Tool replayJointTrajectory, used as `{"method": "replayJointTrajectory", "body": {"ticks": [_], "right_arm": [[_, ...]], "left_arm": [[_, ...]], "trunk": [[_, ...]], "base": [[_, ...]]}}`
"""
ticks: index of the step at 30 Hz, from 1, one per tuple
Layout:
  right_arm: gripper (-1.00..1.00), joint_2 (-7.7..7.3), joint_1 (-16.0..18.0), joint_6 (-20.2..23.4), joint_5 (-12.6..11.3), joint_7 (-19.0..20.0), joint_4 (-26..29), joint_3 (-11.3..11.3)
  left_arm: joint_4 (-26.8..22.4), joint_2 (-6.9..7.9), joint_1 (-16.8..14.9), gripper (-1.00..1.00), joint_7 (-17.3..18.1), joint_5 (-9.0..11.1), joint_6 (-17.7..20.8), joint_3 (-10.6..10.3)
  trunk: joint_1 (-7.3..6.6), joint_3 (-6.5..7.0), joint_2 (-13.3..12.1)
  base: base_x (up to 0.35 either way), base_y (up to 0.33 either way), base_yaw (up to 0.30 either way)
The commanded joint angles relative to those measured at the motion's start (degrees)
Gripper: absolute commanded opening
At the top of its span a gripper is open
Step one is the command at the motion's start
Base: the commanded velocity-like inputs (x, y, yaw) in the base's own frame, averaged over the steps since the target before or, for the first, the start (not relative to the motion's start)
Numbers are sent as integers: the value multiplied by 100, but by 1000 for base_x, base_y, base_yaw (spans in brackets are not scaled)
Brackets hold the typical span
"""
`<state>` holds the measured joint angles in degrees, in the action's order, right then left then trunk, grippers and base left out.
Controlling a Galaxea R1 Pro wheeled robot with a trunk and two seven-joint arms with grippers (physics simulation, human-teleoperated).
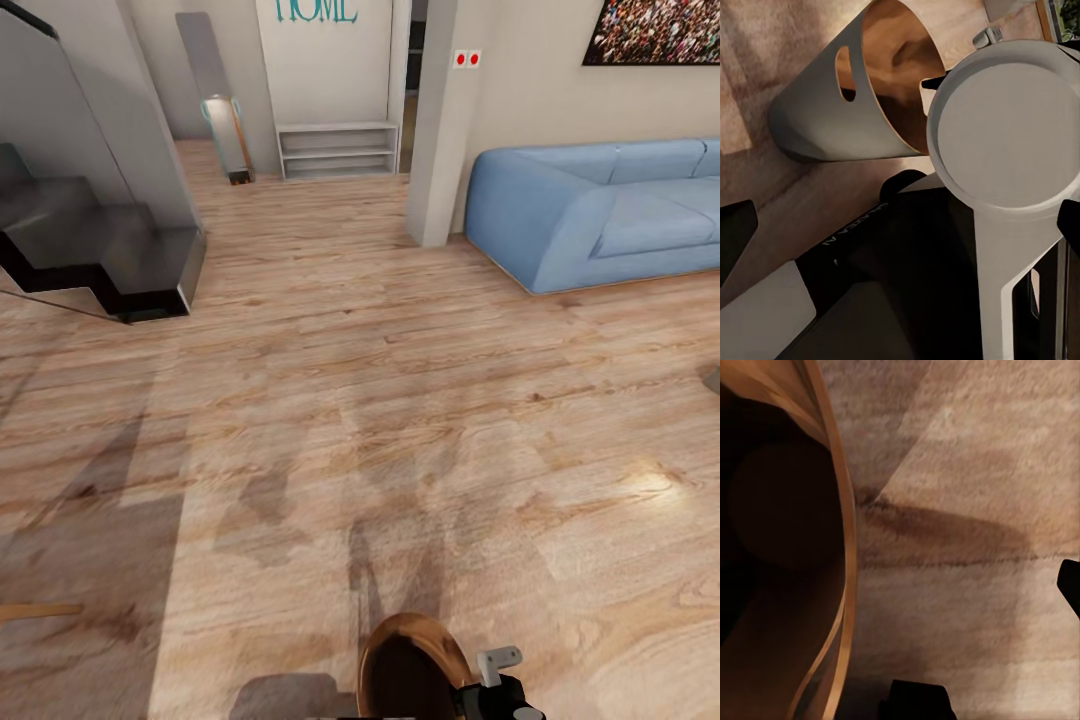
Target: Put the three can of soda from the living room inside the tash can in the kitchen.
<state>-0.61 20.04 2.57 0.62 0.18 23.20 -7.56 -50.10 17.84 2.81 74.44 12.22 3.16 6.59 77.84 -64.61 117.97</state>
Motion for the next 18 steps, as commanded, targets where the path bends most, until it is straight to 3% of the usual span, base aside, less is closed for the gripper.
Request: {"method": "replayJointTrajectory", "body": {"ticks": [1,18], "right_arm": [[100,0,0,1,0,0,0,0],[100,0,0,1,0,0,0,0]], "left_arm": [[0,0,0,100,0,0,0,0],[0,0,0,100,0,0,1,0]], "trunk": [[0,0,0],[0,0,0]], "base": [[0,0,0],[0,0,0]]}}
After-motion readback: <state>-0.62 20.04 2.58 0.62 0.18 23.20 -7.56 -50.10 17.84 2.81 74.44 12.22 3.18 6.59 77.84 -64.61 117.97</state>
